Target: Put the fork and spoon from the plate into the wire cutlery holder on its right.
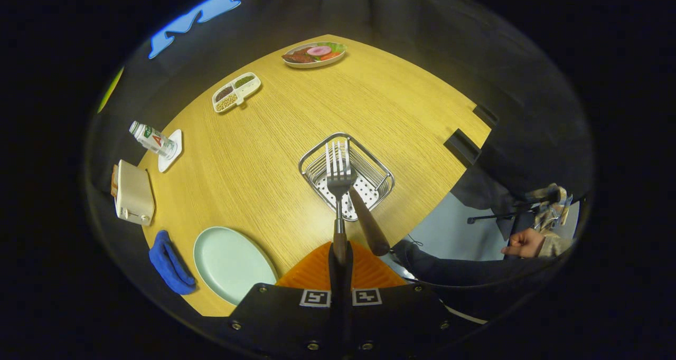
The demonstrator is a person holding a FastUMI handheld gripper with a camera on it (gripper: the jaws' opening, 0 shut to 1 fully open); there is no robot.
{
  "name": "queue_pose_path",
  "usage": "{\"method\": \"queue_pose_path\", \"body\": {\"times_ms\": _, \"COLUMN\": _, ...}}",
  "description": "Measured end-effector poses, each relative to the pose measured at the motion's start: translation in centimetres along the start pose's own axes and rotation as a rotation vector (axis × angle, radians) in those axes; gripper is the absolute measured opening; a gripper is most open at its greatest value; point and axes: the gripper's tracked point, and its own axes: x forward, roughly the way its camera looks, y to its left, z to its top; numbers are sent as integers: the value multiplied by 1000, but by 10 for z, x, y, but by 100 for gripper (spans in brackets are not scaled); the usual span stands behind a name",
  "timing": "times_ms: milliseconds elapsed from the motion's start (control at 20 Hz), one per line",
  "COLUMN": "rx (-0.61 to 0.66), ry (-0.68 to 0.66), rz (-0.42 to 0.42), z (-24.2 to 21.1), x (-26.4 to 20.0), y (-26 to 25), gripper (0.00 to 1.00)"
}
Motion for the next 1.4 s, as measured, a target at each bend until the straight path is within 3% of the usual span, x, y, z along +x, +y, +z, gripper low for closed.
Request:
{"method": "queue_pose_path", "body": {"times_ms": 650, "rx": -2, "ry": -83, "rz": 39, "z": 30, "x": -11, "y": 5, "gripper": 12}}
{"method": "queue_pose_path", "body": {"times_ms": 750, "rx": -1, "ry": -113, "rz": 48, "z": 38, "x": -18, "y": 7, "gripper": 39}}
{"method": "queue_pose_path", "body": {"times_ms": 800, "rx": -3, "ry": -128, "rz": 52, "z": 41, "x": -18, "y": 8, "gripper": 60}}
{"method": "queue_pose_path", "body": {"times_ms": 900, "rx": -17, "ry": -149, "rz": 49, "z": 46, "x": -21, "y": 8, "gripper": 80}}
{"method": "queue_pose_path", "body": {"times_ms": 1000, "rx": -32, "ry": -163, "rz": 51, "z": 48, "x": -23, "y": 9, "gripper": 85}}
{"method": "queue_pose_path", "body": {"times_ms": 1400, "rx": -65, "ry": -244, "rz": 94, "z": 61, "x": -33, "y": 21, "gripper": 85}}
